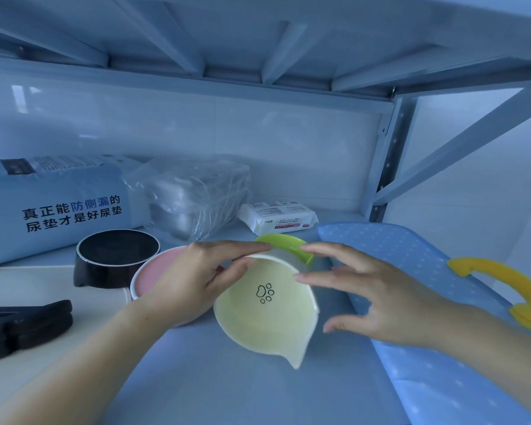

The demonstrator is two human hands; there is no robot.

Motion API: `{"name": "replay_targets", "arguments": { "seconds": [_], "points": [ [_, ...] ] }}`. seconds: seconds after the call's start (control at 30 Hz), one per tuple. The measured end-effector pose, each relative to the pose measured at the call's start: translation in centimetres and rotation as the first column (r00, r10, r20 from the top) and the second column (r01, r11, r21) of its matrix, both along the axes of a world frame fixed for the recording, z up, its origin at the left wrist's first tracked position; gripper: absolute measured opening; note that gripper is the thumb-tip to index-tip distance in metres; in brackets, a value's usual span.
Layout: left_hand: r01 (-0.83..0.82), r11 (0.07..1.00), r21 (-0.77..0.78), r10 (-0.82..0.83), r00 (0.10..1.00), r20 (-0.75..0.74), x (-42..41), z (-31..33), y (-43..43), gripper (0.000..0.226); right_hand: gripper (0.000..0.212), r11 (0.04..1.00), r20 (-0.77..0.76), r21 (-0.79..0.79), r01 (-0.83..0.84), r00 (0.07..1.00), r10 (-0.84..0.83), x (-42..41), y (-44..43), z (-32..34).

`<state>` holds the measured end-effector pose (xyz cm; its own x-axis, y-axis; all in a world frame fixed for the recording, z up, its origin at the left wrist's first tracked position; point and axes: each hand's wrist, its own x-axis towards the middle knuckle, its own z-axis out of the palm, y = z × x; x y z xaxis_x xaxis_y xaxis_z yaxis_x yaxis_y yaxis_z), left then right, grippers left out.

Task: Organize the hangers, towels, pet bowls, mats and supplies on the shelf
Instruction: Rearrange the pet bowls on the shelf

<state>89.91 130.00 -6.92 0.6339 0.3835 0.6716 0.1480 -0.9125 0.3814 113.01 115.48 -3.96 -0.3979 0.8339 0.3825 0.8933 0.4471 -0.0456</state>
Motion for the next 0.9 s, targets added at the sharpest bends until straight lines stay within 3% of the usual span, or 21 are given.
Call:
{"name": "replay_targets", "arguments": {
  "seconds": [0.1, 0.27, 0.37, 0.53, 0.67, 0.9],
  "points": [
    [0.031, 0.999, -0.031, -0.03, 0.999, 0.021, 0.2, 0.1, -0.2, 0.03, 0.038, 0.989, 0.089, 0.125, -0.08, 0.994, 0.069, -0.3, 0.4, 0.2],
    [0.048, 0.995, -0.09, -0.043, 0.998, 0.052, 0.8, -0.3, -0.2, 0.035, 0.019, 0.981, 0.153, 0.152, -0.122, 0.983, 0.098, -0.8, 0.5, 0.5],
    [0.042, 0.997, -0.071, -0.044, 0.999, -0.026, 0.8, -0.8, 0.1, 0.039, 0.018, 0.972, 0.134, 0.195, -0.127, 0.986, 0.102, -0.6, 0.5, -0.1],
    [0.023, 0.984, -0.176, -0.04, 0.995, -0.095, 1.0, -1.9, 0.6, 0.062, 0.02, 0.964, 0.133, 0.24, -0.111, 0.988, 0.08, 0.2, 0.6, -0.4],
    [0.067, 0.973, -0.22, -0.085, 0.994, -0.073, 1.1, -1.9, 0.6, 0.061, 0.02, 0.984, 0.003, 0.17, -0.057, 0.998, 0.057, 0.7, 0.4, -1.0],
    [0.064, 0.997, 0.05, -0.059, 0.993, -0.107, 0.7, -1.8, 0.6, 0.035, 0.028, 0.99, -0.185, 0.139, 0.031, 0.983, -0.005, 1.1, 0.5, -1.5]
  ]
}}
